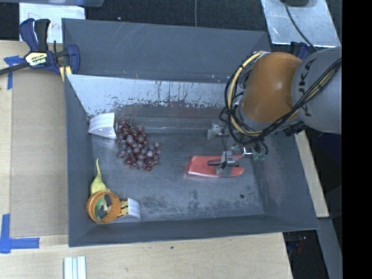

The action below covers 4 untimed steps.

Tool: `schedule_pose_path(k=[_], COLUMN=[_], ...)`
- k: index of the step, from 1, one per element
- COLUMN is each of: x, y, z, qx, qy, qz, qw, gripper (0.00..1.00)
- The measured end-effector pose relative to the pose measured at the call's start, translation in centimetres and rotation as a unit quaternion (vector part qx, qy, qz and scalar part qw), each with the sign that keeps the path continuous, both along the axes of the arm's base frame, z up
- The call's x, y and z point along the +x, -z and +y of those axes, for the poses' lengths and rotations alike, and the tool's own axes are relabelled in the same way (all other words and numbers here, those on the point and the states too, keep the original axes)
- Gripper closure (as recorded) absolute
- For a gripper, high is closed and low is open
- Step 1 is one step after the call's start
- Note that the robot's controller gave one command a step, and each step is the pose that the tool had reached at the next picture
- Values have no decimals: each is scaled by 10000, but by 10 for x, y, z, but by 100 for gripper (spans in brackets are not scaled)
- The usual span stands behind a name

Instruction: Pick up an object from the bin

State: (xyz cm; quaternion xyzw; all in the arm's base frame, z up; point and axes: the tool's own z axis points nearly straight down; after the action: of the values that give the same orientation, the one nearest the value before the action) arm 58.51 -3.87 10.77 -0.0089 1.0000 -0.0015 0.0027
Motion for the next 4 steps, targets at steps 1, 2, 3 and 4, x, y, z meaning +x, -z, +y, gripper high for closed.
schedule_pose_path(k=[1, 2, 3, 4], x=[4, 3, 3, -3], y=[38, 30, 30, 4], z=[-4, 1, 1, 2], qx=[0, -9, -10, -2], qy=[-126, -37, -38, -41], qz=[-47, -133, -133, -36], qw=[9999, 9999, 9999, 10000], gripper=[0, 100, 100, 100])
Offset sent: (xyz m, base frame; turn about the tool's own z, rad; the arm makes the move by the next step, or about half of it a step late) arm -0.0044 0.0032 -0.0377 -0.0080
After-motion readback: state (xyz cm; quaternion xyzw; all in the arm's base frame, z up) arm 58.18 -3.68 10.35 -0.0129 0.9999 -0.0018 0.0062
